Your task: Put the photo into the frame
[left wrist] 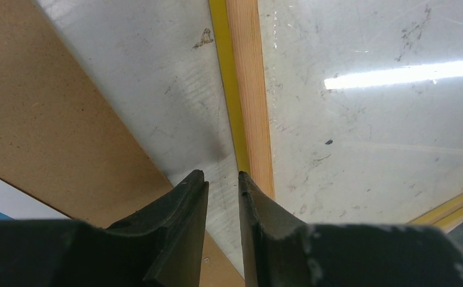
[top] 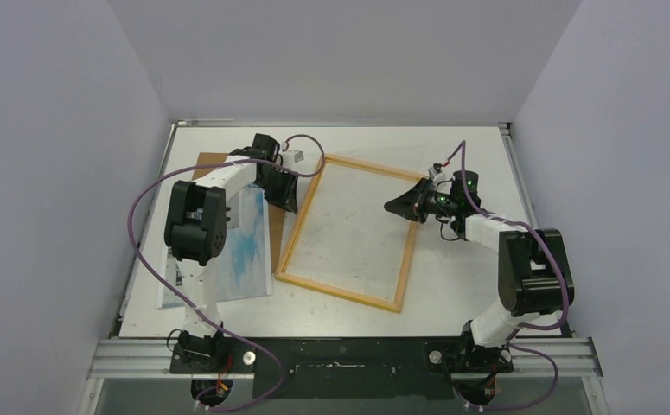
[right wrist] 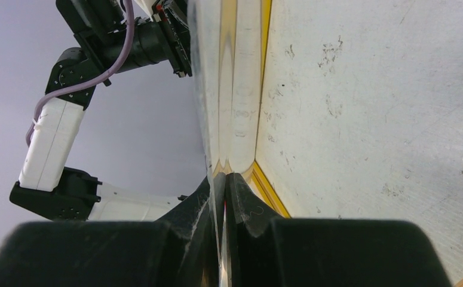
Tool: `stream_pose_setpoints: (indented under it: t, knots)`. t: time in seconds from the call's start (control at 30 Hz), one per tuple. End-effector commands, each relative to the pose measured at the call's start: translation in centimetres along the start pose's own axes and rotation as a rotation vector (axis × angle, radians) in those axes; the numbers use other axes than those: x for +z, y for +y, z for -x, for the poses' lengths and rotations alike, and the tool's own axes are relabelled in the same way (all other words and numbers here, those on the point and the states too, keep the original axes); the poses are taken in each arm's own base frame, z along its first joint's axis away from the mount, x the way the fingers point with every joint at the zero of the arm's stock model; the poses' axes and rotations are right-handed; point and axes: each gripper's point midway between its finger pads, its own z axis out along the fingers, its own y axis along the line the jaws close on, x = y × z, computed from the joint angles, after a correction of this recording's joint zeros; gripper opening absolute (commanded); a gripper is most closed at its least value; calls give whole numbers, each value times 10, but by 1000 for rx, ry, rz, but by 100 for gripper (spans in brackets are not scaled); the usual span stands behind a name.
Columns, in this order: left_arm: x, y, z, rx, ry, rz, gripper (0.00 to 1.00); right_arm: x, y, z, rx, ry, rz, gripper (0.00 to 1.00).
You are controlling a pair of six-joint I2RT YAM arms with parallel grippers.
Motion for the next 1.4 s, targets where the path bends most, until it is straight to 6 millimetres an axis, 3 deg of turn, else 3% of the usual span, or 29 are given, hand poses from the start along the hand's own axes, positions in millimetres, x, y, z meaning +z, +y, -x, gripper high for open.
stream_pose_setpoints:
  t: [0.0,0.3,0.7,1.37]
  knots:
    - [-15,-8,17,32,-72,-22,24,-7,38,5,-127,3,68,5]
    - [-17,-13,18,33,-77,-32,24,-10,39,10,-138,-14,32,5]
    - [-14,-14,15,40,-72,-28,24,-18,68,9,-141,-41,103,5]
    - [-18,-4,17,19,-91,4,24,0,35,-11,-127,36,64,5]
